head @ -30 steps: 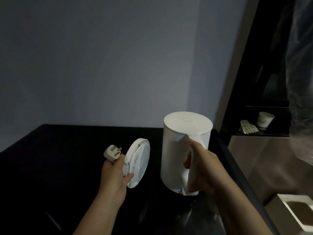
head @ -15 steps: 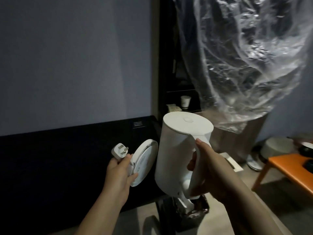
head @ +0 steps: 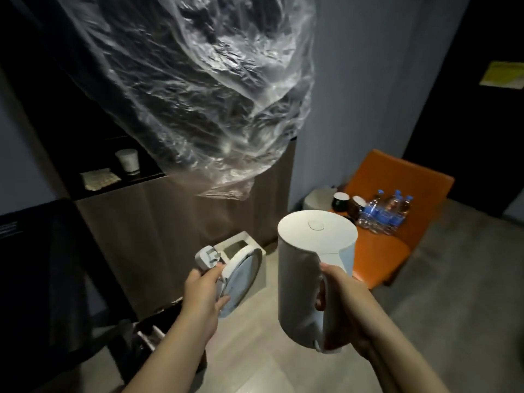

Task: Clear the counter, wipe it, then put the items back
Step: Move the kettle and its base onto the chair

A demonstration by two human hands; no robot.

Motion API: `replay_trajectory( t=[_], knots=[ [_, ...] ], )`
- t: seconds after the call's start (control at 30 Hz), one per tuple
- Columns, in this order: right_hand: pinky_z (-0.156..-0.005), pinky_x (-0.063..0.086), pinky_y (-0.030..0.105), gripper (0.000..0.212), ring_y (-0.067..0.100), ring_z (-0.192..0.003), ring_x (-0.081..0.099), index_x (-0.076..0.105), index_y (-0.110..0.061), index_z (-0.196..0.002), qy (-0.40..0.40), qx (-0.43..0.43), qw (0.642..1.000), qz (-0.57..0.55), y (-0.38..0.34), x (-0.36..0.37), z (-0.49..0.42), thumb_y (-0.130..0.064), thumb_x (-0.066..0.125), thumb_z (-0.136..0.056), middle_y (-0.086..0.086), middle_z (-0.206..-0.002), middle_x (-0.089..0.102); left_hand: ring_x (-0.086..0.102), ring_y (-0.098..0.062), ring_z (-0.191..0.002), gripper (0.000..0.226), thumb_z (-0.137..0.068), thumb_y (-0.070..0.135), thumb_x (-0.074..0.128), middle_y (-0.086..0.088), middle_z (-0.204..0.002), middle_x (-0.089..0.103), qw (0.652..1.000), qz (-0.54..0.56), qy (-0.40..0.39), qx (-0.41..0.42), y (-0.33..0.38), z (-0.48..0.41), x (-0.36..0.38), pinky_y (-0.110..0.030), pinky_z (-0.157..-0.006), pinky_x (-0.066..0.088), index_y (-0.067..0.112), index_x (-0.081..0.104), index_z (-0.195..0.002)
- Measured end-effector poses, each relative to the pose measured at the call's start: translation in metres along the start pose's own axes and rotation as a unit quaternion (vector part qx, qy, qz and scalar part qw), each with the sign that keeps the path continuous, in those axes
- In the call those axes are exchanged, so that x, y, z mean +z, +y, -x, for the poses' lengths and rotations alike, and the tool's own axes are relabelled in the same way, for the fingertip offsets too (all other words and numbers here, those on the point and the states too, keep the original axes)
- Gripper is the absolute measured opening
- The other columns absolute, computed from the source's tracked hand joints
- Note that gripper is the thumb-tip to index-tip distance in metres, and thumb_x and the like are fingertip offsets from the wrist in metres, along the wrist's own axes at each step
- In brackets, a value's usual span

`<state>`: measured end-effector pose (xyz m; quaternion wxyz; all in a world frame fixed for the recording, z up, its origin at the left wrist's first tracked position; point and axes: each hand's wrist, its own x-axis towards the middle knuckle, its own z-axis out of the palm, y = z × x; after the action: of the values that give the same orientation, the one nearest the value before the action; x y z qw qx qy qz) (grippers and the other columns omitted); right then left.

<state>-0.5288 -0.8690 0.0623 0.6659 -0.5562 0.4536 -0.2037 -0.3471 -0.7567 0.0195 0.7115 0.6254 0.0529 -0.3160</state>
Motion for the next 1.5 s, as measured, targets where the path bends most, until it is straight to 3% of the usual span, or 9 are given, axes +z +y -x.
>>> replay_trajectory(
  t=[0.27, 0.43, 0.6, 0.77, 0.97, 1.07, 1.23, 1.37, 1.5],
  knots=[
    [-0.061, 0.041, 0.030, 0.032, 0.017, -0.059, 0.048, 0.059, -0.009, -0.081, 0.095, 0.117, 0.986, -0.077, 0.006, -0.107, -0.094, -0.040, 0.059, -0.087, 0.006, -0.058, 0.047, 0.057, -0.034, -0.107, 0.028, -0.093, 0.018, 0.056, -0.015, -0.117, 0.061, 0.994, -0.098, -0.040, -0.023, -0.049, -0.063, 0.147, -0.043, -0.079, 0.048, 0.008, 0.056, -0.120],
    [-0.067, 0.046, 0.032, 0.044, 0.018, -0.063, 0.050, 0.058, -0.010, -0.104, 0.117, 0.147, 0.977, -0.105, 0.002, -0.160, -0.181, -0.050, 0.060, -0.084, 0.009, -0.067, 0.054, 0.053, -0.029, -0.103, 0.011, -0.091, 0.012, 0.056, -0.012, -0.106, 0.058, 0.984, -0.156, -0.084, -0.025, -0.065, -0.115, 0.237, -0.047, -0.086, 0.046, 0.011, 0.056, -0.102],
    [-0.074, 0.046, 0.039, 0.044, 0.021, -0.065, 0.051, 0.053, -0.016, -0.091, 0.132, 0.193, 0.967, -0.103, -0.016, -0.212, -0.261, -0.058, 0.060, -0.079, 0.008, -0.067, 0.053, 0.052, -0.023, -0.090, 0.009, -0.090, 0.012, 0.058, -0.009, -0.092, 0.054, 0.961, -0.213, -0.172, -0.027, -0.067, -0.171, 0.336, -0.039, -0.072, 0.047, 0.013, 0.053, -0.082],
    [-0.073, 0.044, 0.044, 0.065, 0.023, -0.073, 0.050, 0.047, -0.017, -0.122, 0.160, 0.218, 0.953, -0.135, -0.020, -0.270, -0.323, -0.059, 0.061, -0.076, 0.012, -0.082, 0.053, 0.055, -0.027, -0.104, 0.006, -0.091, 0.016, 0.058, -0.010, -0.107, 0.058, 0.941, -0.261, -0.215, -0.028, -0.087, -0.202, 0.421, -0.047, -0.095, 0.047, 0.013, 0.054, -0.093],
    [-0.079, 0.043, 0.052, 0.051, 0.028, -0.081, 0.049, 0.047, -0.023, -0.115, 0.144, 0.238, 0.951, -0.136, -0.020, -0.354, -0.397, -0.057, 0.060, -0.080, 0.014, -0.092, 0.054, 0.056, -0.025, -0.098, 0.006, -0.092, 0.013, 0.056, -0.012, -0.104, 0.059, 0.920, -0.317, -0.229, -0.016, -0.133, -0.227, 0.512, -0.040, -0.091, 0.046, 0.017, 0.054, -0.096],
    [-0.073, 0.048, 0.039, 0.061, 0.026, -0.069, 0.053, 0.057, -0.008, -0.085, 0.110, 0.222, 0.964, -0.096, -0.021, -0.402, -0.433, -0.061, 0.070, -0.061, 0.015, -0.075, 0.055, 0.048, -0.014, -0.076, 0.011, -0.093, 0.011, 0.055, -0.005, -0.082, 0.051, 0.920, -0.336, -0.199, -0.016, -0.161, -0.235, 0.554, -0.026, -0.067, 0.040, 0.015, 0.049, -0.085],
    [-0.092, 0.045, 0.048, 0.056, 0.034, -0.079, 0.061, 0.058, -0.009, -0.047, 0.090, 0.231, 0.969, -0.010, -0.011, -0.465, -0.487, -0.048, 0.059, -0.086, 0.014, -0.059, 0.061, 0.042, -0.014, -0.070, 0.015, -0.094, 0.012, 0.055, -0.005, -0.076, 0.045, 0.926, -0.344, -0.157, -0.023, -0.205, -0.251, 0.602, -0.025, -0.063, 0.034, 0.013, 0.045, -0.082],
    [-0.096, 0.041, 0.056, 0.048, 0.033, -0.082, 0.059, 0.058, -0.007, -0.057, 0.031, 0.254, 0.967, -0.011, -0.002, -0.491, -0.521, -0.047, 0.064, -0.082, 0.018, -0.073, 0.062, 0.054, -0.020, -0.084, 0.005, -0.096, 0.021, 0.051, -0.008, -0.092, 0.059, 0.915, -0.378, -0.142, -0.007, -0.237, -0.262, 0.630, -0.033, -0.072, 0.044, 0.019, 0.048, -0.092],
    [-0.086, 0.044, 0.043, 0.040, 0.030, -0.080, 0.055, 0.057, -0.008, -0.066, 0.064, 0.268, 0.961, -0.023, 0.012, -0.495, -0.554, -0.041, 0.057, -0.089, 0.014, -0.069, 0.060, 0.052, -0.015, -0.077, 0.010, -0.095, 0.011, 0.048, -0.008, -0.093, 0.058, 0.879, -0.454, -0.143, 0.035, -0.260, -0.277, 0.650, -0.028, -0.065, 0.042, 0.018, 0.045, -0.100]
  ],
)
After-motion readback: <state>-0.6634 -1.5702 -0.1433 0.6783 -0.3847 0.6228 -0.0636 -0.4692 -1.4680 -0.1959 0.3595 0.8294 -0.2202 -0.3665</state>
